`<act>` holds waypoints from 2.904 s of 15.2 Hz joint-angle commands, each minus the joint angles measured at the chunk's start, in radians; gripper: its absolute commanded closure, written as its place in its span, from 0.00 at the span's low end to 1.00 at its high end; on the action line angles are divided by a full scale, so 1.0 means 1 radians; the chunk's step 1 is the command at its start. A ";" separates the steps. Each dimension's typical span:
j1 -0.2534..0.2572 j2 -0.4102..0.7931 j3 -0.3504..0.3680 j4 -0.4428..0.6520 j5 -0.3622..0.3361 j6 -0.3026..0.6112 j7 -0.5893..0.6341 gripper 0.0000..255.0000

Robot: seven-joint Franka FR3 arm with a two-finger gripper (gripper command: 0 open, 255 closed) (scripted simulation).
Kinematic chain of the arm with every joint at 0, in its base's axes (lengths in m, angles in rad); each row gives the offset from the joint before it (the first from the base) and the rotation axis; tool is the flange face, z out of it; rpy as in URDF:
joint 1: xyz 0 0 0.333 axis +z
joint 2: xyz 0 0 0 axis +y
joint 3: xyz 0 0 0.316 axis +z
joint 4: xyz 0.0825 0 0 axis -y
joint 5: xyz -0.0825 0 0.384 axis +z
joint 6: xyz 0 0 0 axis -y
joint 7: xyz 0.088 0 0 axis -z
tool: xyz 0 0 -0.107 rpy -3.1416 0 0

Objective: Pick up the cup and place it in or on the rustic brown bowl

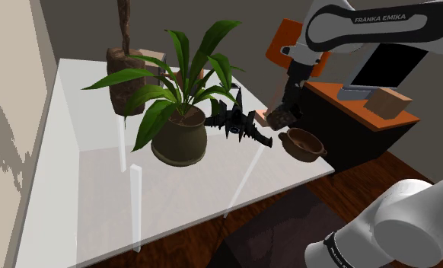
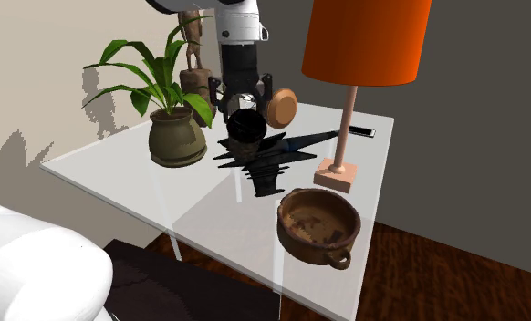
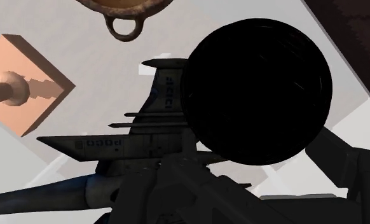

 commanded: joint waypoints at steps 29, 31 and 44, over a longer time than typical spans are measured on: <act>-0.153 0.078 -0.261 -0.057 -0.073 0.172 -0.366 1.00; -0.153 0.088 -0.264 -0.075 -0.071 0.200 -0.366 1.00; -0.152 0.101 -0.265 -0.095 -0.068 0.232 -0.364 0.00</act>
